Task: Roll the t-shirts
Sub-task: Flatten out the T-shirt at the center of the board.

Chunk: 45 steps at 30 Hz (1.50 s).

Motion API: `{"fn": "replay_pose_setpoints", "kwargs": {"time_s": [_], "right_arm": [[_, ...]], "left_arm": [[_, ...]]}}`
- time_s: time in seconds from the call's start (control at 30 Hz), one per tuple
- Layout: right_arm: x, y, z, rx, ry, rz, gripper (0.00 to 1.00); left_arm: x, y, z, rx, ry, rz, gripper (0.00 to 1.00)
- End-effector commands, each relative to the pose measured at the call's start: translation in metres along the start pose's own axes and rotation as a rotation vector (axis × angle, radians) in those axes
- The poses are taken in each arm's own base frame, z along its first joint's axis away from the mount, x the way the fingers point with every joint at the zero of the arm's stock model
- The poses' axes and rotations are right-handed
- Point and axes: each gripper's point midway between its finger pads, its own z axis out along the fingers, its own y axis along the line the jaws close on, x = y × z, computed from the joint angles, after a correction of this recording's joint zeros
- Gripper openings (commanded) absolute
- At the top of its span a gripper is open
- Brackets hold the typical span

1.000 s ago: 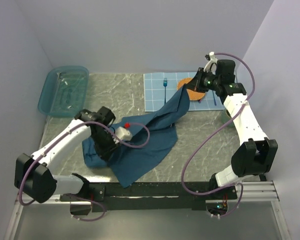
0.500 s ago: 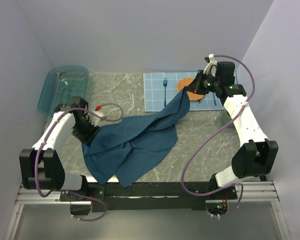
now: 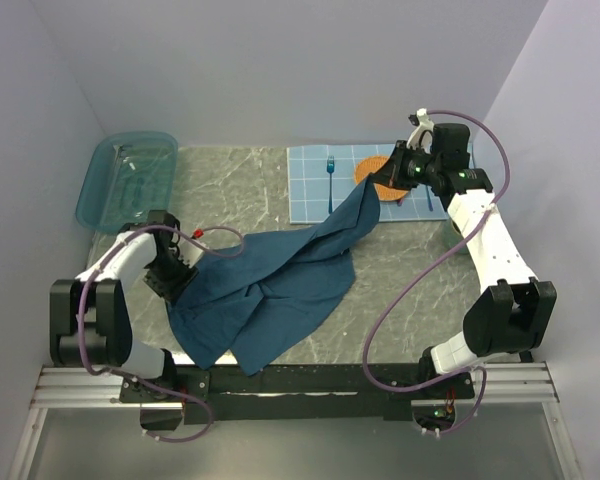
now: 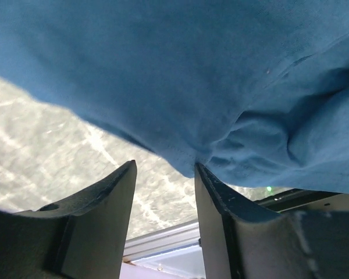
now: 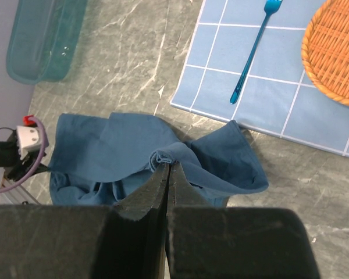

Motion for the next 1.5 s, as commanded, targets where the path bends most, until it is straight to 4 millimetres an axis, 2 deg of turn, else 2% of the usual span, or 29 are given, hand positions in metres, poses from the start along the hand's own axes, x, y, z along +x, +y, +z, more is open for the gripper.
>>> {"fn": "replay_pose_setpoints", "kwargs": {"time_s": [0.0,0.17,0.37,0.47,0.57,0.6,0.7,0.73,0.8,0.83,0.87,0.9,0.93,0.97,1.0,1.03,1.1,1.13,1.17,1.2,1.3,1.37,1.4,1.47], "right_arm": [[-0.007,0.0,-0.001,-0.001,-0.019,-0.027,0.0],[-0.008,-0.001,0.0,0.002,-0.026,-0.027,0.0],[-0.004,-0.003,0.003,0.005,-0.017,-0.019,0.0],[-0.005,-0.005,0.005,0.005,-0.014,-0.016,0.0],[-0.008,-0.005,0.006,0.008,-0.017,-0.022,0.0],[-0.012,-0.004,0.005,0.007,-0.025,-0.027,0.0],[-0.028,-0.005,0.002,0.03,-0.058,-0.063,0.0],[-0.033,-0.01,0.004,0.051,-0.064,-0.084,0.0],[-0.061,-0.008,-0.004,0.067,-0.123,-0.118,0.0],[-0.07,-0.01,-0.004,0.072,-0.139,-0.117,0.0],[-0.091,-0.005,-0.013,0.069,-0.189,-0.134,0.0],[-0.101,-0.004,-0.018,0.072,-0.212,-0.137,0.0],[-0.111,-0.008,-0.022,0.081,-0.233,-0.131,0.0],[-0.129,0.002,-0.031,0.075,-0.28,-0.156,0.0],[-0.14,-0.004,-0.041,0.095,-0.311,-0.157,0.0],[-0.152,-0.008,-0.052,0.111,-0.344,-0.165,0.0],[-0.173,0.001,-0.071,0.111,-0.409,-0.204,0.0],[-0.18,0.004,-0.08,0.115,-0.432,-0.222,0.0],[-0.191,0.007,-0.095,0.124,-0.47,-0.242,0.0],[-0.194,0.013,-0.103,0.115,-0.483,-0.259,0.0],[-0.204,0.026,-0.129,0.127,-0.525,-0.324,0.0],[-0.206,0.032,-0.143,0.139,-0.549,-0.372,0.0],[-0.208,0.041,-0.156,0.147,-0.576,-0.402,0.0],[-0.208,0.049,-0.168,0.152,-0.604,-0.432,0.0]], "left_arm": [[-0.008,-0.011,0.005,0.088,-0.006,-0.016,0.5],[0.004,-0.023,0.006,0.143,0.036,-0.006,0.5],[0.012,-0.026,0.01,0.141,0.057,-0.015,0.49],[0.012,-0.027,0.018,0.148,0.072,-0.037,0.42],[0.01,-0.024,0.018,0.137,0.068,-0.044,0.26],[0.008,-0.023,0.017,0.13,0.061,-0.045,0.16],[-0.001,-0.014,0.002,0.099,0.035,-0.046,0.02],[-0.013,-0.005,-0.013,0.074,0.001,-0.044,0.01],[-0.032,0.006,-0.038,0.03,-0.069,-0.051,0.01],[-0.054,0.021,-0.063,-0.022,-0.15,-0.051,0.01],[-0.058,0.03,-0.078,-0.039,-0.177,-0.085,0.01],[-0.066,0.039,-0.093,-0.063,-0.219,-0.107,0.01],[-0.084,0.054,-0.123,-0.115,-0.302,-0.121,0.01],[-0.087,0.061,-0.136,-0.128,-0.328,-0.154,0.01],[-0.092,0.066,-0.148,-0.145,-0.361,-0.169,0.01],[-0.101,0.077,-0.173,-0.192,-0.421,-0.181,0.01],[-0.106,0.089,-0.197,-0.248,-0.486,-0.237,0.01],[-0.109,0.096,-0.22,-0.297,-0.544,-0.257,0.01],[-0.108,0.103,-0.232,-0.324,-0.579,-0.309,0.01],[-0.111,0.109,-0.254,-0.368,-0.636,-0.329,0.01],[-0.107,0.119,-0.298,-0.458,-0.76,-0.41,0.01],[-0.1,0.117,-0.326,-0.521,-0.84,-0.454,0.01],[-0.101,0.118,-0.342,-0.557,-0.893,-0.457,0.01],[-0.092,0.111,-0.373,-0.618,-0.983,-0.469,0.01]]}}
